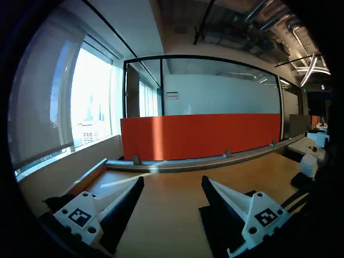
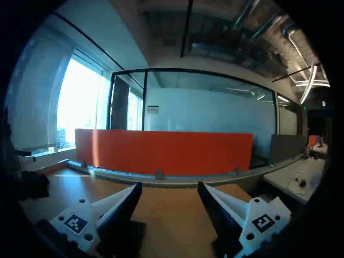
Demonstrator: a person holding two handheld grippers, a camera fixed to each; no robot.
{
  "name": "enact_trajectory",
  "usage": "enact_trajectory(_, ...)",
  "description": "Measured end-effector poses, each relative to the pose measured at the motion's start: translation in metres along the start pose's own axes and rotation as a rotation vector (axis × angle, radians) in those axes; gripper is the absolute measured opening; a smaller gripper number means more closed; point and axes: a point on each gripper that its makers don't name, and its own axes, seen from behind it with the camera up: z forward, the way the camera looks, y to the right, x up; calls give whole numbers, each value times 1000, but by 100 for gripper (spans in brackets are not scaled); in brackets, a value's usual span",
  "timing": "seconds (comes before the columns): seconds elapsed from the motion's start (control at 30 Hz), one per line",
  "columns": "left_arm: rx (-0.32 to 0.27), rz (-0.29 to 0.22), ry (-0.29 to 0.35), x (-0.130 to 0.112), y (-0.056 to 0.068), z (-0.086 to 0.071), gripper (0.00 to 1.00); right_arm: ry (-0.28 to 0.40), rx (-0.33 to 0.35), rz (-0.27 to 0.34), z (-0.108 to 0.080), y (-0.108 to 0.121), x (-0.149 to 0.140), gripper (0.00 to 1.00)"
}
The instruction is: Fold towel
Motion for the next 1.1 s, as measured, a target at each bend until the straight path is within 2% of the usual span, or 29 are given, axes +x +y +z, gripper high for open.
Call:
enact_trajectory(0.37, -99, 41, -66, -1, 31, 16, 100, -87, 112, -76, 0, -27, -15, 100)
enact_trajectory(0.63, -193, 62, -111, -3, 55, 17, 100, -183, 241, -157, -3, -55, -29, 100)
enact_trajectory(0.87, -262, 98, -149, -8, 69, 14, 100, -249, 348, -200, -9, -81, -40, 100)
enact_trajectory(1.1, -300, 121, -183, -21, 77, 12, 100, -294, 398, -222, -12, -91, -53, 100)
